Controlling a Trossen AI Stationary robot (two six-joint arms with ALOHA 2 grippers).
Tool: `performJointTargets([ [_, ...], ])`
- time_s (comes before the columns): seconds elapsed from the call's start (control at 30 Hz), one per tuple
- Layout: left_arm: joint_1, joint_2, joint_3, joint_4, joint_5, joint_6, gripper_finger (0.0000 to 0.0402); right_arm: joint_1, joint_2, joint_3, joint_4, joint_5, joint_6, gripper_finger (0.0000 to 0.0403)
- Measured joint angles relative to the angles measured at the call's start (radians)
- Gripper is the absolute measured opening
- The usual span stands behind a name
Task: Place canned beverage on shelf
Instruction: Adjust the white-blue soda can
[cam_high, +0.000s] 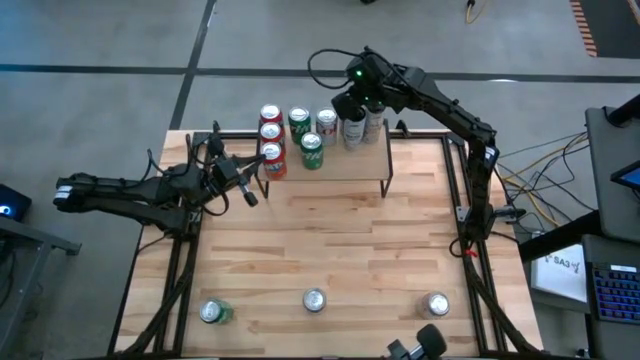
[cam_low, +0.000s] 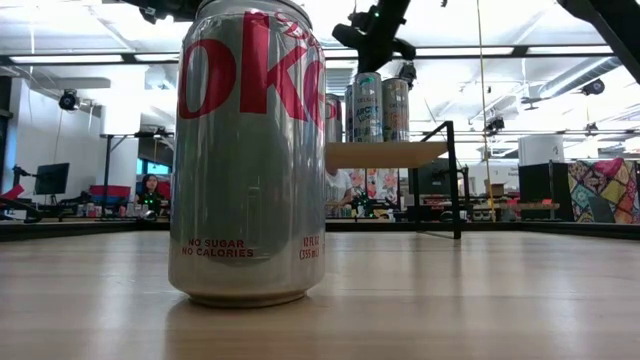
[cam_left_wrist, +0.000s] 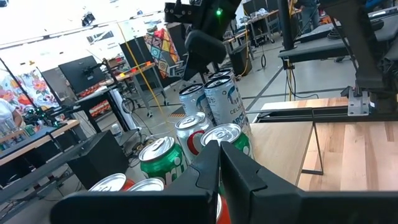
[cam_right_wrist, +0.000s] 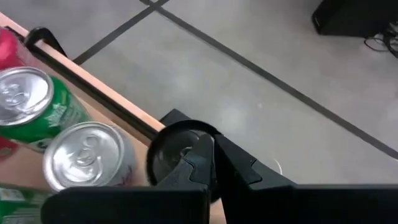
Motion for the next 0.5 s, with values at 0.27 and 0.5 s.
performJointTargets([
  [0.27,0.000,0.000,0.000,0.000,0.000,0.000,0.0000,0.001,0.000,-0.010,-0.021,-0.001,0.000,0.0009],
  [0.5,0.000,0.000,0.000,0.000,0.000,0.000,0.0000,0.006,0.000,-0.011,-0.077,0.000,0.016,0.0009],
])
